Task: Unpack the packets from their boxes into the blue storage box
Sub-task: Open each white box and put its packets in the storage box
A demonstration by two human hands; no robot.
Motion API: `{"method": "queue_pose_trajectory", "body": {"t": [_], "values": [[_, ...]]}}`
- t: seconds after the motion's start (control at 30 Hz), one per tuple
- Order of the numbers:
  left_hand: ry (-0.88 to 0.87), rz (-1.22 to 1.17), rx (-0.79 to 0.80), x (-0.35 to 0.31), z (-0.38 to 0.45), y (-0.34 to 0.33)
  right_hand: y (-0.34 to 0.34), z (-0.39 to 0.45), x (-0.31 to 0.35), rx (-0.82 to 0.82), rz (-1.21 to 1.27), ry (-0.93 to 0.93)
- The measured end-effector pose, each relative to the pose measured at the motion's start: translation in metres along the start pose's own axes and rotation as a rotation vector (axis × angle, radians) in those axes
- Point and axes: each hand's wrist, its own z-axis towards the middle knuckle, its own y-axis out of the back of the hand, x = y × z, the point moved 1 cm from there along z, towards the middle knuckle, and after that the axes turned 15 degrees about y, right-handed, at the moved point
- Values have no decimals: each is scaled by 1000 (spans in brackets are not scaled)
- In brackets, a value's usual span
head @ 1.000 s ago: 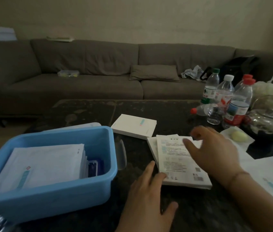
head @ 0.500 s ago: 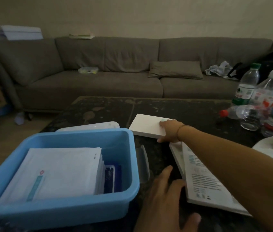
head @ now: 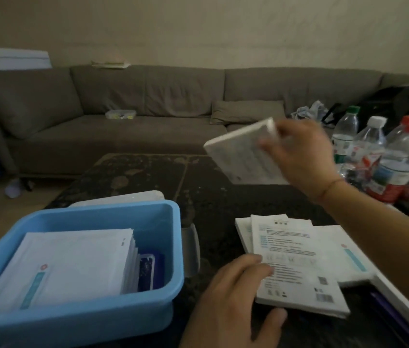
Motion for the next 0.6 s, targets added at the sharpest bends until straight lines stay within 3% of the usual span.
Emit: {"method": "queue_pose_trajectory", "body": {"t": [0.1, 0.2, 0.27, 0.33, 0.4, 0.53, 0.6], "values": [[-169, -54, -173, -16, -18, 15, 66, -9, 28, -144, 209, 8], [-296, -175, -532, -23, -32, 20, 108, -27, 51, 37, 235, -20], [-216, -343, -559, -26, -40, 17, 114, -42, 62, 224, 373, -113], [44, -412, -436, -27, -45, 17, 113, -56, 74, 383, 455, -183], [327, -367, -176, -20, -47, 25, 115, -67, 85, 468, 497, -206], [476, -539, 154, 0, -53, 34, 113, -79, 100, 568, 545, -236], [522, -719, 377, -3, -55, 34, 109, -85, 108, 469, 505, -203]]}}
